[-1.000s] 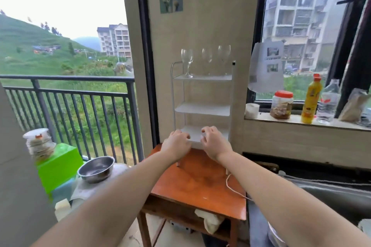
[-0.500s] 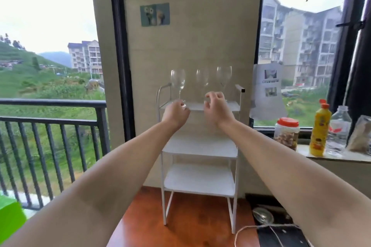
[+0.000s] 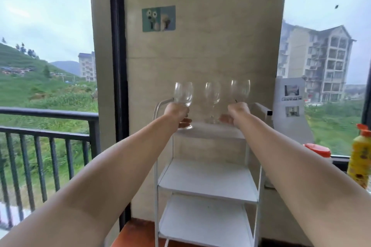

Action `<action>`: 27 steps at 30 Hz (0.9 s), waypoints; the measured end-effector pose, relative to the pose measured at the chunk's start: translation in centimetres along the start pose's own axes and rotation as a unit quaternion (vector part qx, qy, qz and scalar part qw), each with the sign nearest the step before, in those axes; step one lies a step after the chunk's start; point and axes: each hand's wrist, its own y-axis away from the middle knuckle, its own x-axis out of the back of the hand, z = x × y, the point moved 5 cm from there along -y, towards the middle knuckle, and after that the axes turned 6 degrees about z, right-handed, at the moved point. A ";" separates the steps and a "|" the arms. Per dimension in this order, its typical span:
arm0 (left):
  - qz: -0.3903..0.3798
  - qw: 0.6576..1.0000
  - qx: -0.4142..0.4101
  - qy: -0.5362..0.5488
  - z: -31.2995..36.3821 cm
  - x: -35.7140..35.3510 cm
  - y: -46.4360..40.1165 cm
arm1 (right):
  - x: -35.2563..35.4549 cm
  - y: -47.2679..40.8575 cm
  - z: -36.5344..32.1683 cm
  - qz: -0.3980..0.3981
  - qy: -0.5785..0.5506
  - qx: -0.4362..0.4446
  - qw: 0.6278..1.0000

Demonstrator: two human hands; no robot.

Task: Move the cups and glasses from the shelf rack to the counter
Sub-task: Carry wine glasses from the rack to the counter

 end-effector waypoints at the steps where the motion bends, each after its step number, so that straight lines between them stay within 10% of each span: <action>1: 0.001 1.000 0.000 -0.004 -0.1 0.1 -0.3 | 0.0 -0.1 0.0 -0.001 0.012 0.003 1.000; 27: -0.059 0.997 -0.044 -0.031 -2.4 5.3 18.2 | 7.3 22.2 1.5 -0.010 0.112 0.100 0.989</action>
